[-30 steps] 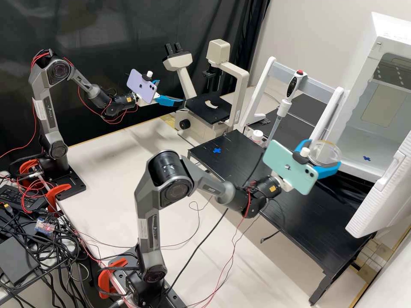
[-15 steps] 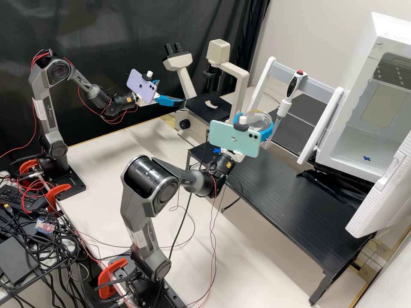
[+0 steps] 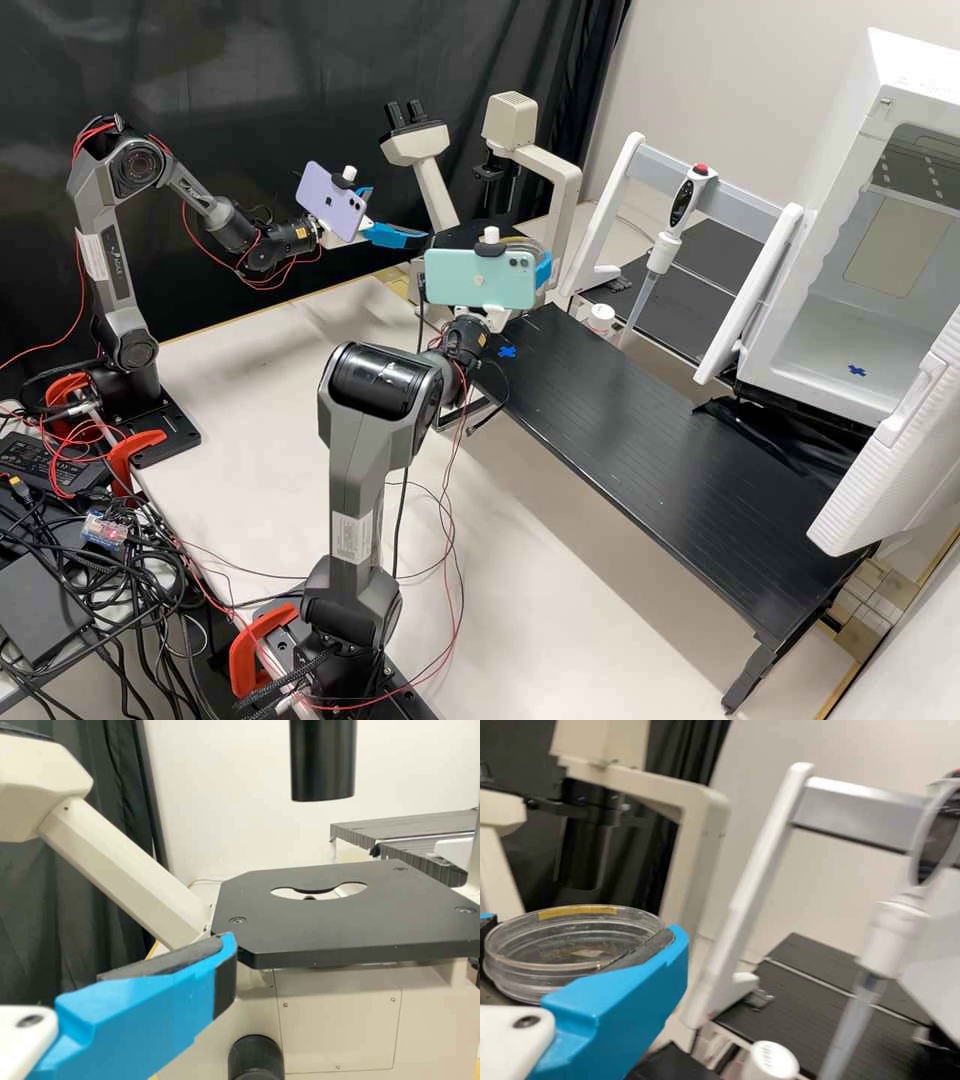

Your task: Move the petri dish to the microscope

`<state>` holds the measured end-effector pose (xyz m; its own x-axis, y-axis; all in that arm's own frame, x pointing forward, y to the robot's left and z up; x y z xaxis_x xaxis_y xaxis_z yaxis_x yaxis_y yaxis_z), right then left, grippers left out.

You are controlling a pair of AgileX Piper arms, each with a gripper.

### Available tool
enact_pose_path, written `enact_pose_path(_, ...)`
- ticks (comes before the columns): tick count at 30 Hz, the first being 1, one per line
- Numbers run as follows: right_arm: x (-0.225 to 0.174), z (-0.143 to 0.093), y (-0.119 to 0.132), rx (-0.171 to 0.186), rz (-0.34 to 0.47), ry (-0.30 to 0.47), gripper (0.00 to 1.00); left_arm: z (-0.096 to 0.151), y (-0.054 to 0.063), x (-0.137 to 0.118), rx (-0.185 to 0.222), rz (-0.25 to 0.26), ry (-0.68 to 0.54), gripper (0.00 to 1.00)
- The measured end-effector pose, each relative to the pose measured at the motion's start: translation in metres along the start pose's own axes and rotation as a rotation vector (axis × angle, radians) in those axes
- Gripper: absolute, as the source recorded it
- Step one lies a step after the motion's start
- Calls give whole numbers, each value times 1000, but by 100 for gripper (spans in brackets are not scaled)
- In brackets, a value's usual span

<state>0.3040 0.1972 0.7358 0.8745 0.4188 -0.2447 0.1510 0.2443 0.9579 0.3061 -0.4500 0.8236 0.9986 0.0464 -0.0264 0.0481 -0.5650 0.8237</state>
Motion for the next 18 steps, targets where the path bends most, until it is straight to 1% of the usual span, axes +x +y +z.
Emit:
enact_pose_path(2, 9, -5, -7, -6, -19, 1, 0, 0, 0, 0, 0, 0, 0, 100)
enact_pose_path(5, 20, -11, -15, -7, -46, -5, 0, 0, 0, 0, 0, 0, 0, 100)
enact_pose_path(10, 39, -19, -28, 6, -86, -32, 0, 0, 0, 0, 0, 0, 0, 100)
enact_pose_path(13, 49, -26, -35, 6, -96, -44, 0, 0, 0, 0, 0, 0, 0, 100)
enact_pose_path(16, 59, -33, -41, -13, -110, -43, 0, 0, 0, 0, 0, 0, 0, 100)
enact_pose_path(17, 63, -35, -45, -29, -123, -41, 0, 0, 0, 0, 0, 0, 0, 100)
enact_pose_path(18, 65, -36, -47, -32, -127, -41, 0, 0, 0, 0, 0, 0, 0, 100)
